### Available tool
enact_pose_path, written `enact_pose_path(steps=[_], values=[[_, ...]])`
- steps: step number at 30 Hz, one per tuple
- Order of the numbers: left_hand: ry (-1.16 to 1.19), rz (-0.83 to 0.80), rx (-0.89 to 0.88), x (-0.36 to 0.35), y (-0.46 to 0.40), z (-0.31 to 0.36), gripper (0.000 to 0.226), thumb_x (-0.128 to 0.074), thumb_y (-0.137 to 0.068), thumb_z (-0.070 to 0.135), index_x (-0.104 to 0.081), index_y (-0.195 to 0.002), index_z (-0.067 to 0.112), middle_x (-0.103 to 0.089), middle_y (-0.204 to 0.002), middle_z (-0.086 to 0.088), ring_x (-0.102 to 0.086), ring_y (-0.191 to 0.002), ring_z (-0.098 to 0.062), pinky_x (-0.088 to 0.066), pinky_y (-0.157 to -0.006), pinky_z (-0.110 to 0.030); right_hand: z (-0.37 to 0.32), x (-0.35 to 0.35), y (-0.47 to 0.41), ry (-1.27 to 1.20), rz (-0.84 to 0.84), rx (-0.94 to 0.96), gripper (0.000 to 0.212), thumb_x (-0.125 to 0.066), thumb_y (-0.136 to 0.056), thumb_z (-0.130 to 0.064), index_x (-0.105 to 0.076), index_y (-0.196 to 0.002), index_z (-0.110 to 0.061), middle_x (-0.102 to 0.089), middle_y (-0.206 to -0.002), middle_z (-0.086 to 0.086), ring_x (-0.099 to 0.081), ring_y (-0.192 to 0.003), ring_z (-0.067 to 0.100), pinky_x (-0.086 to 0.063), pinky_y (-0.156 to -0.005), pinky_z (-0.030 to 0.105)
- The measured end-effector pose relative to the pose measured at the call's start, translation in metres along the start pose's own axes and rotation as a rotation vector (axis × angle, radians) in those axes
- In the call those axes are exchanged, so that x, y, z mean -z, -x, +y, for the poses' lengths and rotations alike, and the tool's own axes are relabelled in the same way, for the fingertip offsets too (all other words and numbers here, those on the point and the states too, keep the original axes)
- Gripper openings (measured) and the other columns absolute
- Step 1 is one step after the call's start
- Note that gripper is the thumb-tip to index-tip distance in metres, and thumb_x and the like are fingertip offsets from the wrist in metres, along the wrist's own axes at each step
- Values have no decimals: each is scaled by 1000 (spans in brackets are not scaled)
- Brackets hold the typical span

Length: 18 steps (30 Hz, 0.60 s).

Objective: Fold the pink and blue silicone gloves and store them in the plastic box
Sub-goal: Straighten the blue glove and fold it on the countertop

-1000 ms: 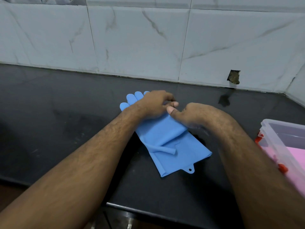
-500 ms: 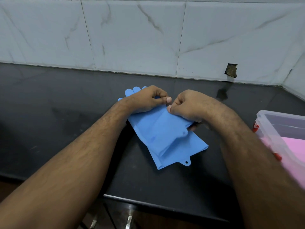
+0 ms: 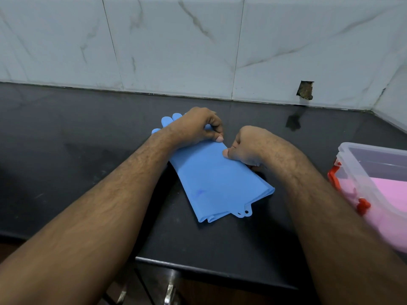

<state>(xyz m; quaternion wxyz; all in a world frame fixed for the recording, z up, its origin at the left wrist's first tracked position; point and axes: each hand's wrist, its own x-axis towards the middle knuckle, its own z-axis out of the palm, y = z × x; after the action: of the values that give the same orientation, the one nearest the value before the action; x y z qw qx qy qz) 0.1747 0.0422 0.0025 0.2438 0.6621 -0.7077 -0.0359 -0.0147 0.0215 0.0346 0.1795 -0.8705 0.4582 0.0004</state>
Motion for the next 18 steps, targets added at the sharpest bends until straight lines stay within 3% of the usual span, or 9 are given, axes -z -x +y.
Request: enact_pose_path(steps=[5,10,13,18], values=[[0,-103,-21,3,2,-2,8,-71,-96,26,-78,-99,25,-71,-103,15,-59,-99,1,-39,-87,-16,-3,2,1,31,13,-14,37,-52,-104,-41,-63,-122,-10,-68,-117,8,-66,-108,27,-51,-83,35],[-60,-74,-23,1,0,1,8,-69,-96,23,-77,-95,21,-68,-107,4,-59,-102,-13,-43,-92,-31,-4,1,1,22,9,-15,37,-49,-107,-36,-61,-127,-8,-66,-125,10,-62,-116,29,-51,-95,38],[-132,-29,-27,-2,-4,4,7,-68,-96,22,-72,-90,20,-67,-106,0,-56,-98,-14,-42,-93,-39,-4,1,1,22,-31,-19,36,-53,-105,-33,-62,-126,-5,-67,-124,12,-64,-116,29,-51,-94,37],[-185,-1,-41,-7,-7,3,8,-64,-96,21,-69,-89,21,-66,-101,5,-52,-92,-10,-38,-87,-37,-2,3,2,22,-44,-26,37,-58,-103,-33,-62,-127,-5,-68,-124,11,-65,-117,28,-53,-100,39]])
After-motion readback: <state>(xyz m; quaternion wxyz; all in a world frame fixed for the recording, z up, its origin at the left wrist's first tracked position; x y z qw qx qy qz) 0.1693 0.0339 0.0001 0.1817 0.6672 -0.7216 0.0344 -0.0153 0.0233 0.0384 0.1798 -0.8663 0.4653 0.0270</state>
